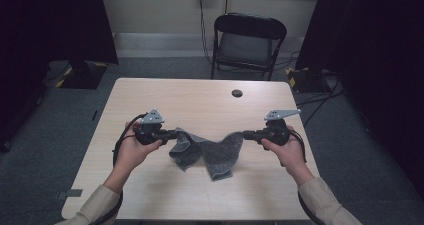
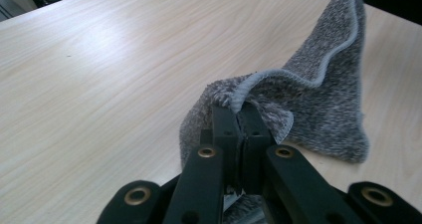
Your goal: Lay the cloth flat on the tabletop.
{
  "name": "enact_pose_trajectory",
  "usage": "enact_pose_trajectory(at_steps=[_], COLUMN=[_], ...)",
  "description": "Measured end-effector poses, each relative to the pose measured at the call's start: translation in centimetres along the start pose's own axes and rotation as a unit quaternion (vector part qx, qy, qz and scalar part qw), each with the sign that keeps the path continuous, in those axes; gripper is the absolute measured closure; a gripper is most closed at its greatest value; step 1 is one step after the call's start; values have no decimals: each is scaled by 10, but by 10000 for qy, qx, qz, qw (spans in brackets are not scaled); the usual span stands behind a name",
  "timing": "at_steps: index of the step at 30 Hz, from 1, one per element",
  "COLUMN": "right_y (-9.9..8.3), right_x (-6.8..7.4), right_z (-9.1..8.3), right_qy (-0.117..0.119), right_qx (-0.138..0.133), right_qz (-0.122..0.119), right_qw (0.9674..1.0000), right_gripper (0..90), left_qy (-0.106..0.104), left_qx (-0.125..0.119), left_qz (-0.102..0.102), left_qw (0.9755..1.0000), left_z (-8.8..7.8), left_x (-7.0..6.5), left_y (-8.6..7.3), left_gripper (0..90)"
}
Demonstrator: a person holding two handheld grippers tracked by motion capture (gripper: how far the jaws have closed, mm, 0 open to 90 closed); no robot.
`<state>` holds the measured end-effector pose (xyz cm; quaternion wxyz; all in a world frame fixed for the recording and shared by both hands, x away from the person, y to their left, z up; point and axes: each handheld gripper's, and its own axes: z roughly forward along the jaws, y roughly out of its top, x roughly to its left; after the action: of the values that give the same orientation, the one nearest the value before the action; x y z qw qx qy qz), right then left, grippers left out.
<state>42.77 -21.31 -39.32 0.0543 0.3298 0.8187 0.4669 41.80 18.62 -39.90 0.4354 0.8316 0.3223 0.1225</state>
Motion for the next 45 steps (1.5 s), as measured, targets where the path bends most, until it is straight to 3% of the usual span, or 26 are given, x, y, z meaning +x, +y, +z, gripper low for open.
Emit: enact_pose_trajectory(at_steps=[20, 31, 35, 36, 37, 38, 39, 41, 42, 44, 45], right_y=[12, 16, 24, 30, 33, 36, 39, 41, 41, 36, 32], right_x=[-27, -45, -56, -63, -66, -68, -67, -66, -64, -61, -59], right_z=[27, 41, 51, 54, 54, 54, 54, 54, 53, 52, 51], right_qy=[22, -82, -339, -724, -939, -1121, -1224, -1298, -1231, -1088, -1037], right_qx=[246, 342, 301, 144, -50, -281, -410, -460, -527, -533, -504], right_qz=[232, 452, 576, 708, 850, 953, 896, 802, 830, 687, 587], right_qw=[9994, 9984, 9973, 9948, 9919, 9887, 9876, 9872, 9875, 9902, 9916], right_gripper=[894, 892, 888, 845, 776, 713, 677, 633, 519, 487, 473], left_qy=[59, 90, 332, 484, 913, 913, 1151, 1127, 957, 881, 821], left_qx=[140, 214, 169, 57, -366, -366, -661, -683, -565, -435, -400], left_qz=[-48, -249, -414, -491, -749, -749, -824, -800, -732, -546, -552], left_qw=[9999, 9994, 9984, 9976, 9923, 9923, 9877, 9880, 9911, 9937, 9943], left_z=[19, 34, 44, 46, 49, 49, 51, 52, 53, 53, 52], left_x=[30, 50, 60, 64, 72, 72, 74, 72, 67, 61, 57], left_y=[10, 14, 21, 23, 25, 25, 26, 26, 22, 17, 13], left_gripper=[886, 880, 875, 845, 750, 609, 506, 383, 356, 314, 294])
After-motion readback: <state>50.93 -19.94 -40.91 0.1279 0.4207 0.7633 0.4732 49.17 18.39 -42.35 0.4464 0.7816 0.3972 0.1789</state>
